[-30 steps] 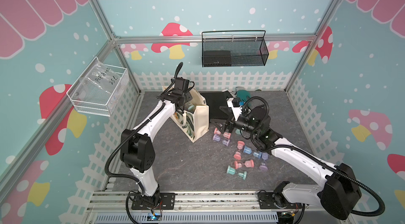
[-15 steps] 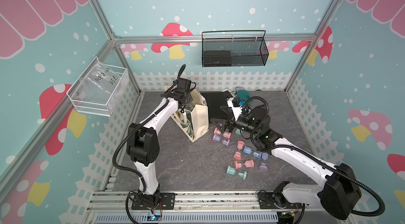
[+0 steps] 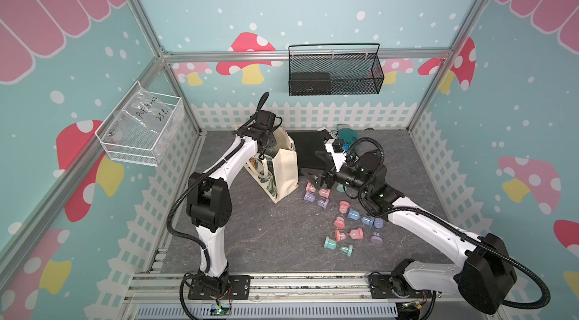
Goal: Put the hourglass into the canvas bag
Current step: Place the hourglass in the canvas bag.
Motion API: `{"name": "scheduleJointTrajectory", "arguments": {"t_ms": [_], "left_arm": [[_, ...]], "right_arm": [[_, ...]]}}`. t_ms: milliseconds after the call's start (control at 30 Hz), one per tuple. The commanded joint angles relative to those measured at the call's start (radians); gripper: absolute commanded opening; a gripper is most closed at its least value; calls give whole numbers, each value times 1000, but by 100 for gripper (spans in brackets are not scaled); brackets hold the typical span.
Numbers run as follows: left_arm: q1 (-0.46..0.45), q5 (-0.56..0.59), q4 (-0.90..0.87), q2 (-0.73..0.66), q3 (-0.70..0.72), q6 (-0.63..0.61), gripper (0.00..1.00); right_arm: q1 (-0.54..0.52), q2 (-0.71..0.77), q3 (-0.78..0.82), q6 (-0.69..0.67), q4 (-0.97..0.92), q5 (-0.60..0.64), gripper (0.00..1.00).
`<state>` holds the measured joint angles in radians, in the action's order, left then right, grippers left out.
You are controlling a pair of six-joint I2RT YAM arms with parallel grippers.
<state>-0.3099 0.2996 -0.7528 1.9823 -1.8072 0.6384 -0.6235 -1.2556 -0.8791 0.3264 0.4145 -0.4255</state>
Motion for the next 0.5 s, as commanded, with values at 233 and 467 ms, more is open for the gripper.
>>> {"name": "scheduleJointTrajectory", "arguments": {"t_ms": [233, 467], "left_arm": [[2, -20, -40, -49, -35, -2, 67], [-19, -45, -21, -166, -44, -9, 72]], "right_arm": [[-9, 18, -8, -13, -7, 24, 100], [-9, 48, 18, -15, -29, 74, 100]]}}
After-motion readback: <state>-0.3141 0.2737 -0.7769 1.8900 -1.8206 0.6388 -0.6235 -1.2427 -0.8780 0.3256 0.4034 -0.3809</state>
